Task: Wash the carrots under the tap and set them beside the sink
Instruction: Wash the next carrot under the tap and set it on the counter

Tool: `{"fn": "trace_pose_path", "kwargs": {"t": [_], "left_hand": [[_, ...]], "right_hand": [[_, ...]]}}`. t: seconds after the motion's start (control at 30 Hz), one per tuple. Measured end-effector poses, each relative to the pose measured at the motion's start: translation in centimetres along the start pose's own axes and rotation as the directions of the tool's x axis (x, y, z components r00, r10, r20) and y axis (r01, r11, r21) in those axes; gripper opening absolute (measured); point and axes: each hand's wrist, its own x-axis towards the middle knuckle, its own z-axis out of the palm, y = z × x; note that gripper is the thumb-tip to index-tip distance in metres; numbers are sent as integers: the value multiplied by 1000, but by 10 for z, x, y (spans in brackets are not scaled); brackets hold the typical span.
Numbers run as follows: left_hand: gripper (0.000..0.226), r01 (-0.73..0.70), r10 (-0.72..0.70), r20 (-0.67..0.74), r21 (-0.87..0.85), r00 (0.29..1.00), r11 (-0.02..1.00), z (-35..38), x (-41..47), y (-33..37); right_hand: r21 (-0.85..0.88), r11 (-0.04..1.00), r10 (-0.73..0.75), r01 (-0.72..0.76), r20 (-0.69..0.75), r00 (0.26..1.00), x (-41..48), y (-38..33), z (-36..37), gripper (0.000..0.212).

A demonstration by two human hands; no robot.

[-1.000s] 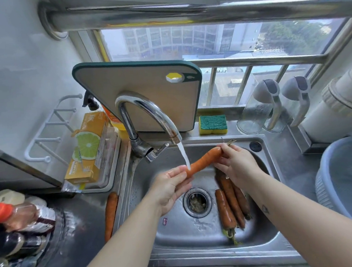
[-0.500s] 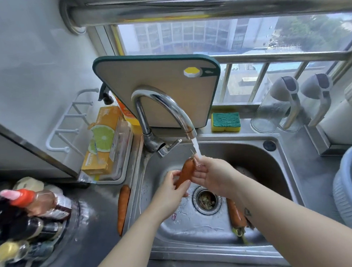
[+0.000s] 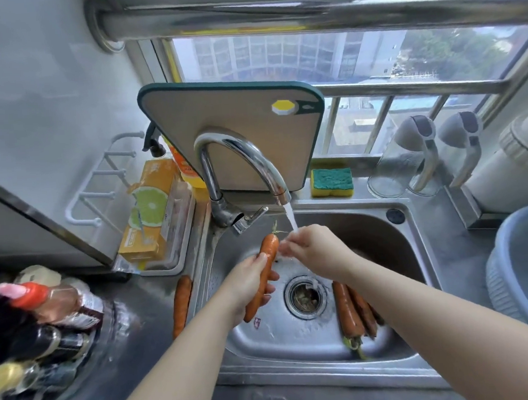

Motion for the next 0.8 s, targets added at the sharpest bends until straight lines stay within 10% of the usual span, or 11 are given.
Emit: {"fn": "trace_pose_path", "kwargs": {"t": [0.17, 0.3, 0.47, 0.8], "left_hand": [[26, 49, -46, 100, -34, 994, 998, -2, -3, -6], [37, -182, 228, -23, 528, 973, 829, 0, -2, -19], [34, -109, 357, -201, 722, 912, 683, -31, -13, -30], [43, 242, 249, -627, 591, 738, 769, -115, -31, -72]], "right_hand": [[158, 987, 60, -38, -134, 989, -9, 1, 5, 22], [198, 961, 203, -192, -38, 978, -18, 16, 11, 15], [67, 963, 256, -262, 91, 963, -26, 24, 27, 24], [20, 965, 252, -262, 214, 944, -19, 8, 59, 22]]}}
